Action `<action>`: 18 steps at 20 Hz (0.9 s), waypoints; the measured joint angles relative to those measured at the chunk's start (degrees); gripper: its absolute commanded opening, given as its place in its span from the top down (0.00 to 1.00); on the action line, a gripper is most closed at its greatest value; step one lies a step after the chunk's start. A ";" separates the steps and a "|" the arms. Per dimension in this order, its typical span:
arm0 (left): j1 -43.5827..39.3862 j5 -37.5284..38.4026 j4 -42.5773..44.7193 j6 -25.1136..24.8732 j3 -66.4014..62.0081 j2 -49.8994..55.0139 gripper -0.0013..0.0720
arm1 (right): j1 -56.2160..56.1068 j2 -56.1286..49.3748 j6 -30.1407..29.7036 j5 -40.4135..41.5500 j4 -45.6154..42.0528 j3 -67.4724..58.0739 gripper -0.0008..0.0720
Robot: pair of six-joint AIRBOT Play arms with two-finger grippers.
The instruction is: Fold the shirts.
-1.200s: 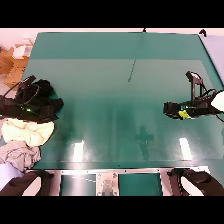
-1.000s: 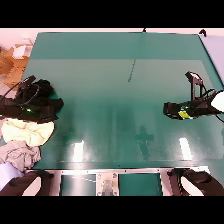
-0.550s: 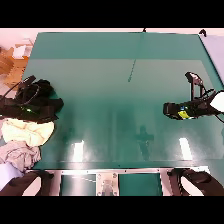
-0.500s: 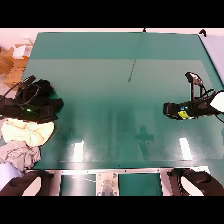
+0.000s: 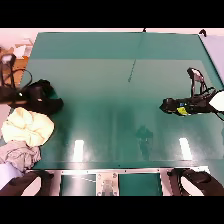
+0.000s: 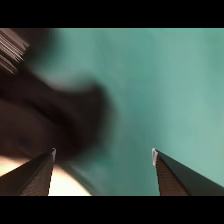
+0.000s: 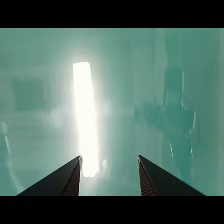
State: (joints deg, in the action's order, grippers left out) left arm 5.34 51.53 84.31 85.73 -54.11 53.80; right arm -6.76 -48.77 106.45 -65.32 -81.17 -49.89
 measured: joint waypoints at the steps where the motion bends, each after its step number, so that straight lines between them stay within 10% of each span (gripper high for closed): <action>1: 0.46 -1.90 3.26 0.20 -1.09 2.47 0.00 | 0.02 -0.35 0.00 1.07 -0.02 0.00 0.39; 11: 5.70 -9.84 14.12 -6.40 -9.51 31.95 0.02 | 3.91 -5.46 0.00 4.70 -0.37 0.00 0.40; 13: 5.81 -10.21 14.75 -7.23 -10.12 35.08 0.78 | 4.28 -5.73 0.00 4.76 -0.35 0.00 0.40; 14: 5.88 -10.54 15.58 -7.58 -10.38 36.00 0.94 | 4.35 -5.84 0.02 4.79 -0.37 0.00 0.40; 18: 5.79 -7.80 15.91 -9.01 -13.29 37.99 0.94 | 4.55 -5.95 0.02 4.87 -0.33 0.00 0.51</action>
State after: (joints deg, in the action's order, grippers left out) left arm 11.14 43.72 100.22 76.73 -67.40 91.79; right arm -2.22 -54.72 106.48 -60.45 -81.49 -49.89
